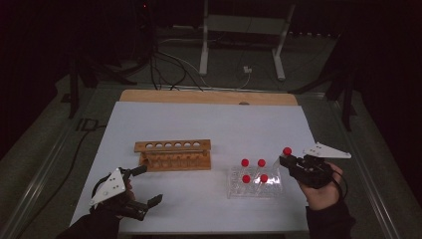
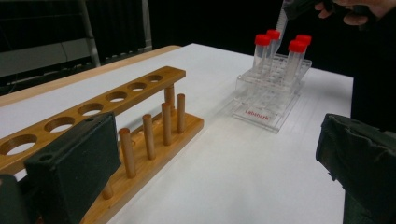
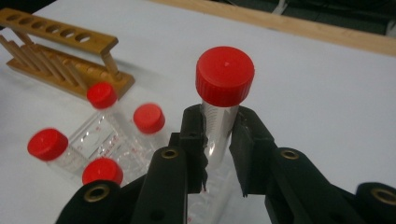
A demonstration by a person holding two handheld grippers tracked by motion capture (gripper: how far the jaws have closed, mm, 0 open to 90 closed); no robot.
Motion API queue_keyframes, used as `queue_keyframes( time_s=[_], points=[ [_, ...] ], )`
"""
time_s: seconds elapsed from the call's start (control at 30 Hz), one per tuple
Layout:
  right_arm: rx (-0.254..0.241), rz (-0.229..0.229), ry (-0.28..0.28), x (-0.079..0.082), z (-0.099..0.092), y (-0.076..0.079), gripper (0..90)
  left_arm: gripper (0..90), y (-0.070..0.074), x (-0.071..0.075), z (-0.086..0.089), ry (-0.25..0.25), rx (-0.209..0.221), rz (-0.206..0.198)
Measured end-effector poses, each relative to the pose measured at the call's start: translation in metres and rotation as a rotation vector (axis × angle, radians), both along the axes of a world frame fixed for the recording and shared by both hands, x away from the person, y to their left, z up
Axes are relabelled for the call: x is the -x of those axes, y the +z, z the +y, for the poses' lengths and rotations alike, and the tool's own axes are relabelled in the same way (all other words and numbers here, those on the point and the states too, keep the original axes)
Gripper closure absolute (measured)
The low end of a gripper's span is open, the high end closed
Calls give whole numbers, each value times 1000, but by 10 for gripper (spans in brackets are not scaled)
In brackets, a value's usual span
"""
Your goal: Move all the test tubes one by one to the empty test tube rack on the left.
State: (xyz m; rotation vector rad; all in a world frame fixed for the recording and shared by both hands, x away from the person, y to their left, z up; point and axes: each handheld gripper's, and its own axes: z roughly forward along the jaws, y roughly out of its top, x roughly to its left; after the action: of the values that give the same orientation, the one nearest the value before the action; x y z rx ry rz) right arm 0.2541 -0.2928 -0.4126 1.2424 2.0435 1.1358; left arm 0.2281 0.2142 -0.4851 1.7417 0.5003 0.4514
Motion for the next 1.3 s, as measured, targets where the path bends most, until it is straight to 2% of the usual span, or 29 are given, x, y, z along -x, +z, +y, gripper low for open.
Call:
queue_keyframes(
  time_s=[0.33,0.5,0.77,1.07,1.1,1.3],
  points=[
    [29,-35,4,-15,4,18,752,4,10,-6,-3,-6,-3,-11],
    [25,-46,31,-25,15,24,752,4,15,-8,-5,-15,5,-7],
    [26,-56,111,-34,46,26,752,4,19,-10,-9,-32,8,24],
    [36,-59,177,-40,73,28,752,4,22,-12,-12,-36,0,29],
    [35,-58,197,-40,79,28,752,4,23,-12,-13,-34,-5,28],
    [21,-48,250,-37,94,27,752,4,33,-16,-22,-62,-5,24]
  ],
)
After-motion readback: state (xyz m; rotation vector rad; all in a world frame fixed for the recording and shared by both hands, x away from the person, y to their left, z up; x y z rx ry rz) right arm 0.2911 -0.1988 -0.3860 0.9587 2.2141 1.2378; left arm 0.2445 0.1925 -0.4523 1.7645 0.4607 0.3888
